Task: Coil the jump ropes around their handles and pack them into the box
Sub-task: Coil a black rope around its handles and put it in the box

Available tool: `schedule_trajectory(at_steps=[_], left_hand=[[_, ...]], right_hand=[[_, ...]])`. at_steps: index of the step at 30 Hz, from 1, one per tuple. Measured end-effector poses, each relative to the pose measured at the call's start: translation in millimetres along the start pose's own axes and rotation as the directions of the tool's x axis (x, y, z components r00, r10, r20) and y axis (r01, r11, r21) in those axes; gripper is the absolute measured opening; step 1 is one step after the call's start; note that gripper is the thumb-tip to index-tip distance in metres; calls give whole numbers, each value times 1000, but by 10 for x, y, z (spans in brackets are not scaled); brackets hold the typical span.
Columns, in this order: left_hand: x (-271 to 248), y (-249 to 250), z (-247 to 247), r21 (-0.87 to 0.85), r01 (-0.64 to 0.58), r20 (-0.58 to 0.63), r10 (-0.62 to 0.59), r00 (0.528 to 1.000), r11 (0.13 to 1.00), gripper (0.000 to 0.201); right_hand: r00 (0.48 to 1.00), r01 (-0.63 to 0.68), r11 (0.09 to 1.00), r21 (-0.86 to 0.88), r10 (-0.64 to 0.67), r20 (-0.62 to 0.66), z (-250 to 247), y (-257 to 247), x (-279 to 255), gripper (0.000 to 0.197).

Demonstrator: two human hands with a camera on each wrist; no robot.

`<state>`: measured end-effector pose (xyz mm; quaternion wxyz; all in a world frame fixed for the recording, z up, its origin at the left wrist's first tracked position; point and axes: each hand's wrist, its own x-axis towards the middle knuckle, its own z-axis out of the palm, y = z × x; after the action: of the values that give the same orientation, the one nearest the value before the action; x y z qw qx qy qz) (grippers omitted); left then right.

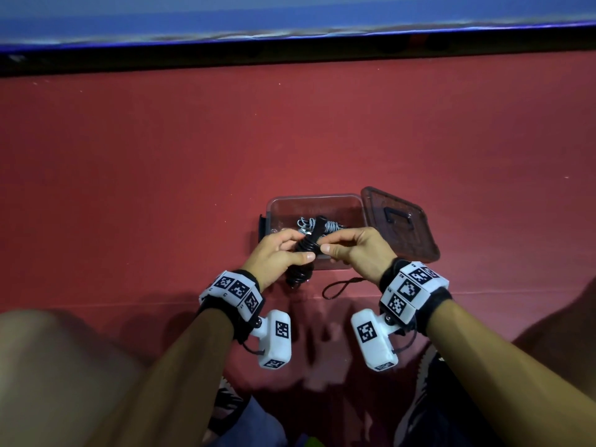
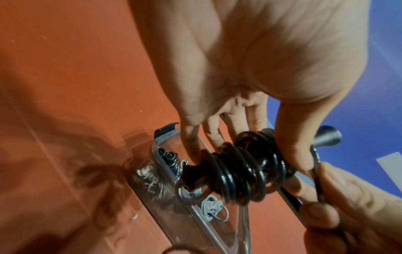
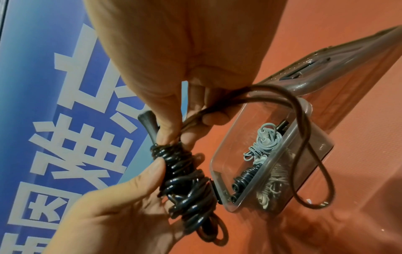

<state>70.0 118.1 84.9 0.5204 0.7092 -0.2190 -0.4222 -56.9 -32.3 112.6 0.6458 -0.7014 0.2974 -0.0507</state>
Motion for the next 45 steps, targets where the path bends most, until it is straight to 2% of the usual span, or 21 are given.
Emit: schedule_trajectory(at_steps=[3,7,9,11,13,16,20,24,26,29,32,35,37,40,42,45], left_hand=[[2,2,4,-40,24,9,-24,1000,999,62],[-42,34,32,-68,80,70,-75,995,994,43],[-36,40,52,-107,81,48,-77,996,991,41],[-22,41,62,-133,83,23,-80,996,988,30],[-9,39,59,-128,86,19,-84,996,988,24],[-9,44,41,-150,74,21,-71,997,986,26],[-13,47,46,-195,83,30,-78,996,977,27],[-9,70,68,-242,77,33,-71,997,967,22],[-18,79,88,-186,38,50,-29,998,982,27],[10,28,91,-37,-34,10,35,999,999,38],[19,-20,67,33,-65,-8,66,998,997,34],[13,-7,73,-21,-45,-6,45,999,999,24],[35,-1,78,-64,-32,-24,31,999,997,21],[35,3,78,-148,-6,-8,5,1000,989,27],[24,-1,86,-181,5,-12,-8,1000,983,33],[23,3,92,-124,-16,-6,15,1000,992,32]], right_hand=[[1000,-8,1000,10,8,-11,22,-2,13,22],[998,3,999,-41,-1,62,12,10,-14,16],[999,19,998,-67,-17,34,7,35,-1,19],[1000,8,998,-59,-8,-5,-6,59,26,24],[1000,-5,998,-55,5,-1,-25,57,33,22],[1000,11,996,-93,-9,22,-35,58,31,14],[999,43,986,-161,-43,0,-34,86,65,15],[999,34,988,-148,-37,-17,-53,94,93,19],[999,27,988,-154,-32,-30,-61,108,105,19],[998,30,980,-198,-40,-43,-52,150,99,21],[997,47,970,-237,-60,-48,-39,220,106,27],[997,54,964,-260,-67,-41,-30,179,101,27],[998,61,969,-239,-62,2,-18,86,64,24],[997,75,978,-195,-67,49,-28,23,33,27],[997,68,986,-152,-62,43,-43,27,37,19],[999,44,993,-112,-45,-14,-49,72,63,13]])
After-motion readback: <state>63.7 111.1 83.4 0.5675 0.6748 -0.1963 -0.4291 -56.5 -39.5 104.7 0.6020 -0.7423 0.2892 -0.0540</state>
